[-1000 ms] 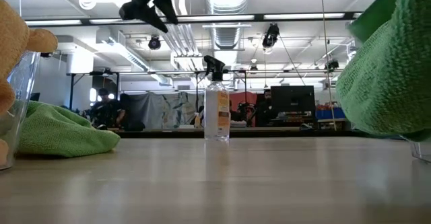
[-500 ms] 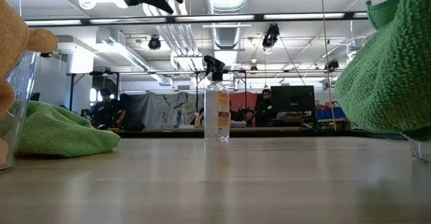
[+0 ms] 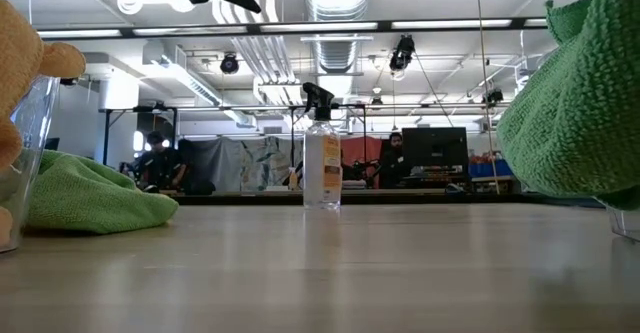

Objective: Sort microfiber towel by color & place in baskets
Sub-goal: Put the green microfiber cloth into the right transparent bin

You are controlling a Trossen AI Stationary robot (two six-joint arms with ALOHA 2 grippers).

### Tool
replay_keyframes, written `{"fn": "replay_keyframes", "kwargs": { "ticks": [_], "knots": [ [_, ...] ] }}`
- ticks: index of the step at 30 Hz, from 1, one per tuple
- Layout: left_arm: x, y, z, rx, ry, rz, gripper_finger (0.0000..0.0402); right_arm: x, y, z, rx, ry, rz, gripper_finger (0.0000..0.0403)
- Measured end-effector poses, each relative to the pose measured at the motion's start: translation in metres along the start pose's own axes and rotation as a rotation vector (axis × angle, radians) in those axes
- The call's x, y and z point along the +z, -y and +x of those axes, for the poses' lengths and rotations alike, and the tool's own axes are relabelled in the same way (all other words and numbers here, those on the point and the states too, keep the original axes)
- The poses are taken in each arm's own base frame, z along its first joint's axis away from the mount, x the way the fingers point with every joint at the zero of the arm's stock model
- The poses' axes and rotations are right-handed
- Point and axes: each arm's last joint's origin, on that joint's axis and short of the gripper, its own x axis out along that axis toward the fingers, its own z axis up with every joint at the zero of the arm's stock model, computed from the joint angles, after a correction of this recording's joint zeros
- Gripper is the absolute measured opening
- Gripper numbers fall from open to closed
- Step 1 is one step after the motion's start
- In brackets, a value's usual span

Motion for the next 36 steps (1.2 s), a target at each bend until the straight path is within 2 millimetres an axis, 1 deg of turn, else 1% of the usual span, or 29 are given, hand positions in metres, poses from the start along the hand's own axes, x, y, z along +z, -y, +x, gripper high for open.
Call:
{"fn": "replay_keyframes", "kwargs": {
  "ticks": [4, 7, 11, 17, 20, 24, 31, 34, 36],
  "knots": [
    [0.000, 0.000, 0.000, 0.001, -0.001, 0.000, 0.0190, 0.004, 0.000, 0.002, -0.009, 0.001, -0.020, 0.0119],
    [-0.001, 0.000, 0.000, 0.003, -0.006, 0.009, 0.0190, 0.009, 0.003, -0.001, -0.007, 0.005, -0.032, 0.0139],
    [-0.003, -0.001, 0.000, 0.013, -0.028, 0.021, 0.0190, 0.020, 0.013, -0.010, -0.013, 0.025, 0.022, 0.0149],
    [-0.007, -0.004, 0.000, 0.034, -0.073, 0.042, 0.0190, 0.031, 0.026, -0.025, 0.014, 0.048, 0.052, 0.0148],
    [-0.010, -0.005, 0.000, 0.044, -0.098, 0.066, 0.0190, 0.035, 0.034, -0.037, 0.039, 0.066, 0.066, 0.0150],
    [-0.012, -0.006, 0.000, 0.053, -0.118, 0.084, 0.0190, 0.044, 0.042, -0.057, 0.074, 0.128, 0.080, 0.0148],
    [-0.015, -0.007, -0.001, 0.063, -0.152, 0.142, 0.0190, 0.067, 0.061, -0.095, 0.009, 0.413, 0.075, 0.0140],
    [-0.022, -0.010, -0.002, 0.079, -0.229, 0.165, 0.0190, 0.076, 0.071, -0.107, -0.039, 0.505, 0.078, 0.0139],
    [-0.032, -0.011, -0.006, 0.052, -0.343, 0.190, 0.0190, 0.080, 0.077, -0.114, -0.059, 0.547, 0.082, 0.0139]
  ]
}}
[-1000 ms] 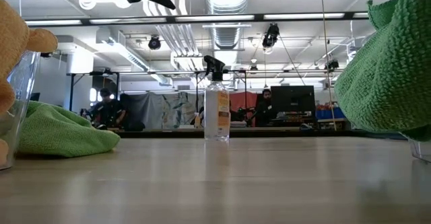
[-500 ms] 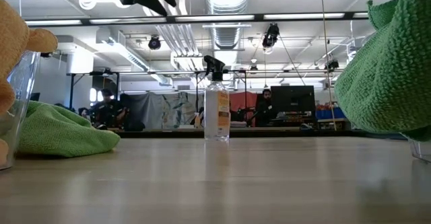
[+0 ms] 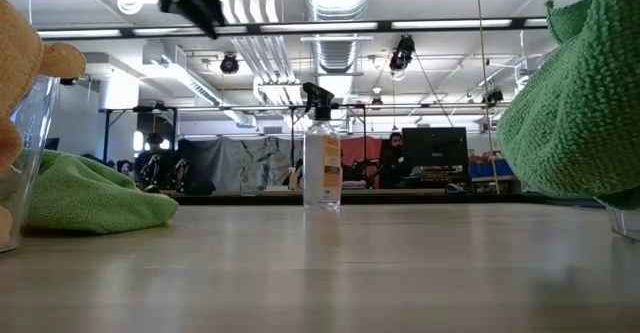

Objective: Sort microfiber towel by color & place in baskets
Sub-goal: Put the green microfiber cloth into the right transparent bin

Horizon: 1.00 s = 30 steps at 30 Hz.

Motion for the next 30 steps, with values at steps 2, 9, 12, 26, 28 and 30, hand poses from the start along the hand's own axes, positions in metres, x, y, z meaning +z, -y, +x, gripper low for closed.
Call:
{"fn": "replay_keyframes", "kwargs": {
  "ticks": [2, 9, 12, 26, 28, 30],
  "knots": [
    [-0.012, 0.001, 0.000, -0.009, -0.113, 0.037, 0.0190, 0.006, 0.005, -0.002, -0.013, 0.025, -0.005, 0.0140],
    [-0.043, 0.004, 0.008, -0.015, -0.262, 0.160, 0.0190, 0.016, 0.013, -0.002, -0.017, 0.051, -0.049, 0.0141],
    [-0.055, 0.007, 0.014, -0.107, -0.296, 0.200, 0.0190, 0.020, 0.017, -0.002, -0.021, 0.054, -0.045, 0.0139],
    [-0.132, -0.004, 0.040, -0.403, -0.530, 0.143, 0.0190, 0.034, 0.034, -0.002, -0.086, 0.107, -0.006, 0.0137],
    [-0.141, -0.007, 0.042, -0.409, -0.541, 0.117, 0.0190, 0.036, 0.036, -0.003, -0.097, 0.115, -0.007, 0.0138],
    [-0.150, -0.010, 0.044, -0.421, -0.538, 0.096, 0.0190, 0.038, 0.038, -0.003, -0.109, 0.125, -0.001, 0.0139]
  ]
}}
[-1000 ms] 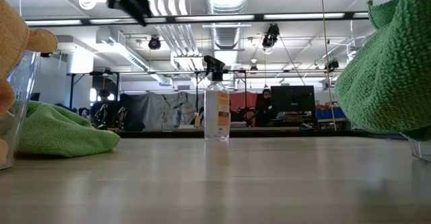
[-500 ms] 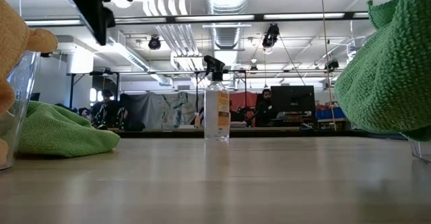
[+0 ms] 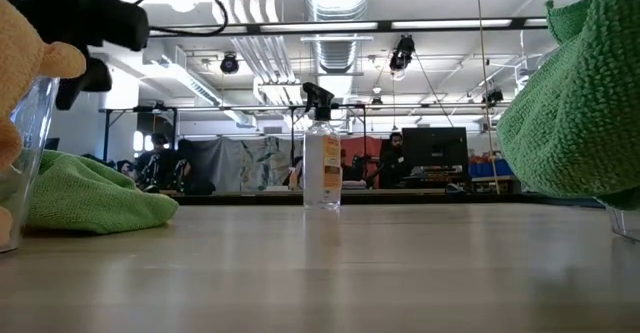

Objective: Sort microfiber towel by color & place in baskets
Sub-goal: Put the green microfiber cloth into the right transparent bin

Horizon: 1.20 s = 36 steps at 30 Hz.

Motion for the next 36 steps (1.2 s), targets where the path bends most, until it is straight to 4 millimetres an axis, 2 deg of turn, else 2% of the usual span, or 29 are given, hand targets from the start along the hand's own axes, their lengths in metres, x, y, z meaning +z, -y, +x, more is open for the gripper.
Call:
{"fn": "replay_keyframes", "kwargs": {
  "ticks": [4, 12, 20, 23, 29, 36],
  "knots": [
    [-0.007, -0.005, 0.011, -0.063, 0.039, -0.009, 0.0190, 0.004, 0.002, 0.000, 0.010, 0.023, 0.016, 0.0136],
    [-0.005, -0.009, 0.029, -0.129, 0.153, 0.101, 0.0190, 0.010, 0.001, 0.000, 0.040, 0.069, 0.031, 0.0134],
    [-0.011, -0.015, 0.042, -0.131, 0.112, 0.164, 0.0190, 0.011, 0.000, 0.000, 0.044, 0.075, 0.034, 0.0129],
    [-0.011, -0.016, 0.044, -0.112, 0.115, 0.152, 0.0190, 0.011, 0.000, 0.000, 0.049, 0.081, 0.034, 0.0128],
    [-0.007, -0.020, 0.041, 0.049, 0.188, 0.055, 0.0190, 0.011, 0.000, 0.000, 0.049, 0.081, 0.034, 0.0128],
    [0.004, -0.017, 0.040, 0.057, 0.301, 0.056, 0.0190, 0.012, 0.000, 0.000, 0.050, 0.083, 0.034, 0.0128]
  ]
}}
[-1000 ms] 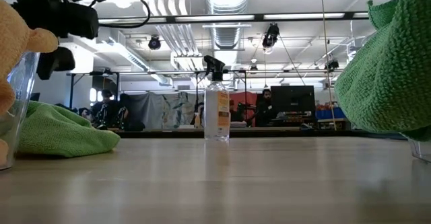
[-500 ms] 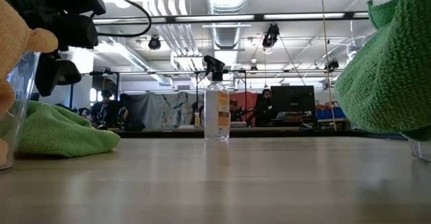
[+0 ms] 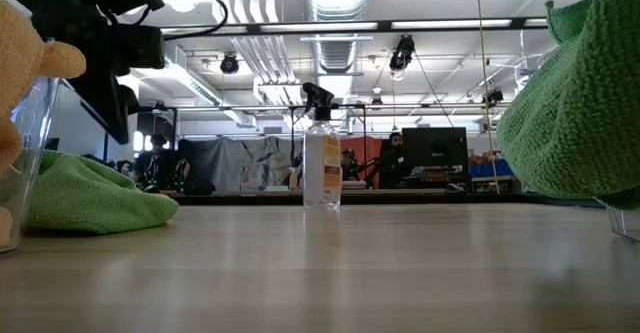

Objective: Sort microfiber towel by color & place in baskets
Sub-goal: Put the green microfiber cloth into the right transparent bin

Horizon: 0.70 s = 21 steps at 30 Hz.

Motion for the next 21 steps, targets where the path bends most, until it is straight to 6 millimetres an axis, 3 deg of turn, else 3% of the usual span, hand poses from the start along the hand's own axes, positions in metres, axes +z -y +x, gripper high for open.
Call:
{"fn": "replay_keyframes", "kwargs": {
  "ticks": [5, 21],
  "knots": [
    [0.003, -0.003, 0.004, 0.116, 0.029, -0.070, 0.0190, 0.000, 0.000, 0.000, 0.000, 0.000, 0.000, 0.0128],
    [-0.009, -0.008, 0.011, 0.166, -0.146, -0.172, 0.0190, 0.000, 0.000, 0.000, -0.001, -0.006, -0.010, 0.0128]
  ]
}}
